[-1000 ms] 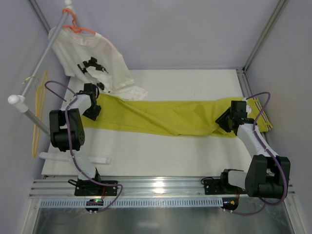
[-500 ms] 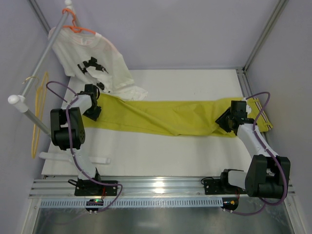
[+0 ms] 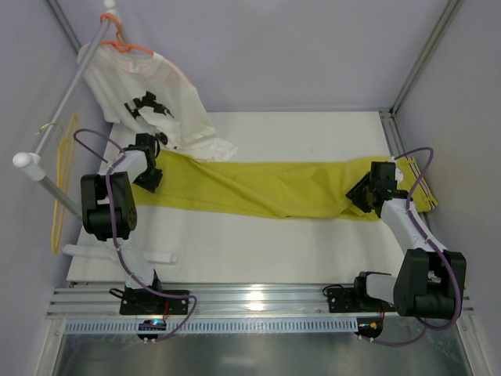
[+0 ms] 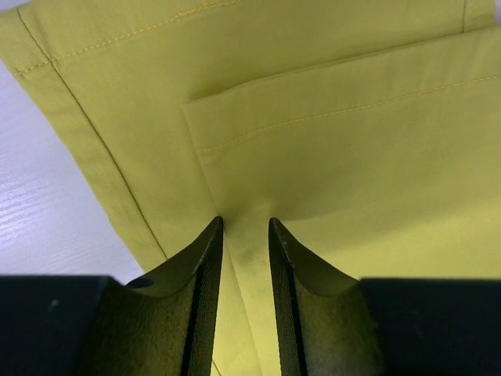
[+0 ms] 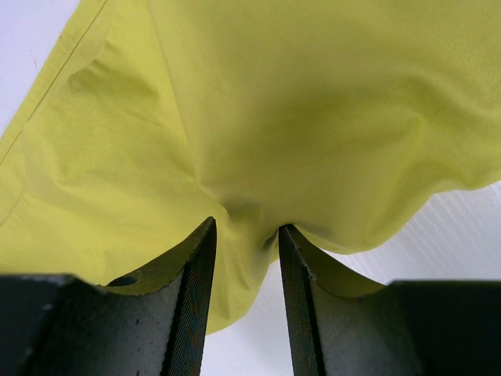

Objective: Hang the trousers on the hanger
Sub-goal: Fold the trousers

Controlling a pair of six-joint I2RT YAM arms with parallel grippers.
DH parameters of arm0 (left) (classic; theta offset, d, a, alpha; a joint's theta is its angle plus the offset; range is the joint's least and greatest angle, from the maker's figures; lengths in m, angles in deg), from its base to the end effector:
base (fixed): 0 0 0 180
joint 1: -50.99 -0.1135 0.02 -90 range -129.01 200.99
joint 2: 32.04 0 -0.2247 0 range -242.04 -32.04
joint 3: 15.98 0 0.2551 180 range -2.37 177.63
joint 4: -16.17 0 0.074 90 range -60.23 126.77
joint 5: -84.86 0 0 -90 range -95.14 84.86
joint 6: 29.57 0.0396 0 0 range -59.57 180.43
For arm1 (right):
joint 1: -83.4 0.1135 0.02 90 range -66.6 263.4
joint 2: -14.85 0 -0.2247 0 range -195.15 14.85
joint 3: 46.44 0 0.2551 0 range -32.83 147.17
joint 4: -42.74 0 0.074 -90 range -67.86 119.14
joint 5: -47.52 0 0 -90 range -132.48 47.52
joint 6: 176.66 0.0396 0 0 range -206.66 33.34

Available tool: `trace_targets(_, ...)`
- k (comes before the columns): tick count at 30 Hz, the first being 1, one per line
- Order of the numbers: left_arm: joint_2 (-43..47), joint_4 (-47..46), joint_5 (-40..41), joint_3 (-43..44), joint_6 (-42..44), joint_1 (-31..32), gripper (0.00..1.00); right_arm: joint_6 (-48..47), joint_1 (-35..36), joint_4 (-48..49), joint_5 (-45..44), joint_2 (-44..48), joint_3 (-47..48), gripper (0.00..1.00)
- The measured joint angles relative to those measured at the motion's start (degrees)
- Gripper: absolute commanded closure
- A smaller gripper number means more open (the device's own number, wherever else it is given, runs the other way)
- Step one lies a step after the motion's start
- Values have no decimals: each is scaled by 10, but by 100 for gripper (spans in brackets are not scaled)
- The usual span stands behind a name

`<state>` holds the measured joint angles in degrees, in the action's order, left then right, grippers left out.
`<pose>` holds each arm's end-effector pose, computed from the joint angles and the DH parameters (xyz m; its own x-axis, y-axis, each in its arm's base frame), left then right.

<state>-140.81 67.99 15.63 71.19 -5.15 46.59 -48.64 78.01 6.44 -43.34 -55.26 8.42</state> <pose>0.3590 0.0417 0.1259 -0.2379 -0.8722 -0.4274 -0.9415 0.3153 -0.1193 0.2591 -0.0250 0.1687 -0.5507 0.6706 -0.4971 0.5616 0.7382 0.3737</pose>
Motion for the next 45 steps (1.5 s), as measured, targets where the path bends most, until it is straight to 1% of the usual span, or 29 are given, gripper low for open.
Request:
trace_targets(9, -1, 0, 0, 3, 0, 1, 71, 0, 0, 0, 0, 0, 0, 59)
trace_targets(15, -6, 0, 0, 2, 1, 2, 76, 0, 0, 1, 0, 0, 0, 59)
trace_targets(16, -7, 0, 0, 2, 1, 2, 79, 0, 0, 2, 0, 0, 0, 59)
trace_targets(17, -9, 0, 1, 2, 1, 2, 85, 0, 0, 2, 0, 0, 0, 59)
trace_targets(19, -9, 0, 2, 2, 0, 2, 92, 0, 0, 2, 0, 0, 0, 59)
trace_targets(20, -9, -1, 2, 2, 0, 2, 97, 0, 0, 2, 0, 0, 0, 59)
trace_targets(21, -9, -2, 2, 2, 0, 2, 99, 0, 0, 2, 0, 0, 0, 59)
trace_targets(27, -9, 2, 4, 4, -1, 2, 99, 0, 0, 2, 0, 0, 0, 58)
trace_targets(32, -9, 33, 10, 20, -11, 3, 100, 0, -6, 1, 0, -2, 1, 58)
trace_targets(39, -9, 93, 26, 57, -16, 4, 99, 0, -57, -1, 4, -33, 17, 58)
trace_targets(45, -9, 138, 56, 72, -16, 4, 99, 0, -89, -3, 24, -84, 37, 59)
